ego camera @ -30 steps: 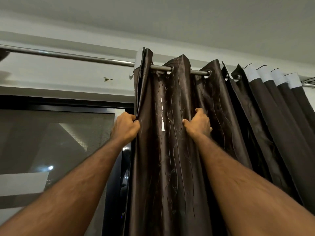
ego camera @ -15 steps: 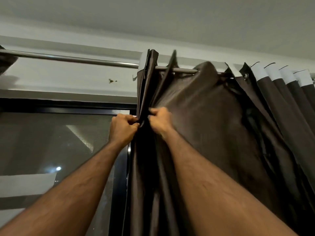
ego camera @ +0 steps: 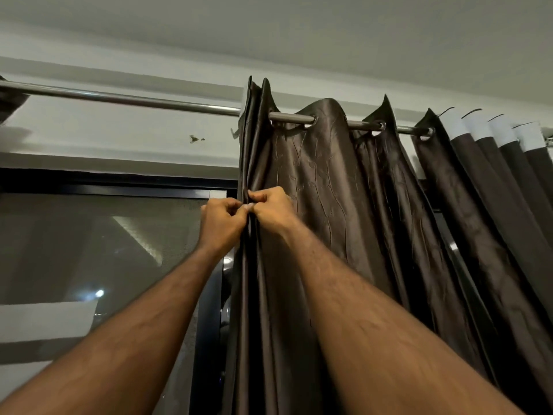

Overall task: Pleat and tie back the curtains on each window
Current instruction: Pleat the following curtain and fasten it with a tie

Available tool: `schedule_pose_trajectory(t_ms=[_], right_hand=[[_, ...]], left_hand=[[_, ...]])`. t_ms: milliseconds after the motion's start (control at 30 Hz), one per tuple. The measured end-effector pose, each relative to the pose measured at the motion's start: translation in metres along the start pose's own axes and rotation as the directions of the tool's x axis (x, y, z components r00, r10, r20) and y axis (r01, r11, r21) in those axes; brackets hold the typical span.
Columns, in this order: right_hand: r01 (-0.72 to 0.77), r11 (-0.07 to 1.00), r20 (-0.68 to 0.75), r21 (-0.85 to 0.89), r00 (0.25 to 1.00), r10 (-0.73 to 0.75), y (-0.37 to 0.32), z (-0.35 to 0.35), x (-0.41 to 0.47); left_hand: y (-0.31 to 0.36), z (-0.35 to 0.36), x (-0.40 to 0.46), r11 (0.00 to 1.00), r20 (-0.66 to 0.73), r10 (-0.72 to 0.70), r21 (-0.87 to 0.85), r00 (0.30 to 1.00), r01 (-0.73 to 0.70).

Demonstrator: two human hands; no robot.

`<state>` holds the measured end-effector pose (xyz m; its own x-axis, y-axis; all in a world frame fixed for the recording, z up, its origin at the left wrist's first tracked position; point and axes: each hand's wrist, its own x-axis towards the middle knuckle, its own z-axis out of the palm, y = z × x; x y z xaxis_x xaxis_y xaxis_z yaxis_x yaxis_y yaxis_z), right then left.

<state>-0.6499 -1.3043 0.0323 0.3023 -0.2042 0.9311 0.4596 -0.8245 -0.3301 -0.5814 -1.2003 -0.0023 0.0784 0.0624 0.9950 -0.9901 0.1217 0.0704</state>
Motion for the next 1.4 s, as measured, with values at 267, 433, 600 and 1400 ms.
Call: schedule_pose_trajectory(t_ms=[267, 433, 600, 1400], right_hand=[[-0.121, 0.979, 0.207, 0.167, 0.975, 0.085, -0.004, -0.037, -0.026], [-0.102, 0.917, -0.468, -0.386, 0.878, -0.099, 0.029, -0.083, -0.030], [-0.347, 0.787, -0.566, -0.510, 0.824, -0.004, 0.060, -0.123, -0.034], [0.072, 0.982, 0.120, -0.177, 0.991, -0.051, -0.016, -0.038, -0.024]], left_hand=[[-0.007, 0.001, 0.001, 0.993, -0.003, -0.059, 0.103, 0.998, 0.059], [0.001, 0.004, -0.001, 0.981, 0.003, -0.038, 0.192, 0.999, 0.036], [0.002, 0.000, -0.001, 0.977, 0.036, -0.015, 0.213, 0.999, 0.007], [-0.001, 0.000, -0.003, 0.997, 0.027, 0.006, 0.081, 1.000, -0.008]])
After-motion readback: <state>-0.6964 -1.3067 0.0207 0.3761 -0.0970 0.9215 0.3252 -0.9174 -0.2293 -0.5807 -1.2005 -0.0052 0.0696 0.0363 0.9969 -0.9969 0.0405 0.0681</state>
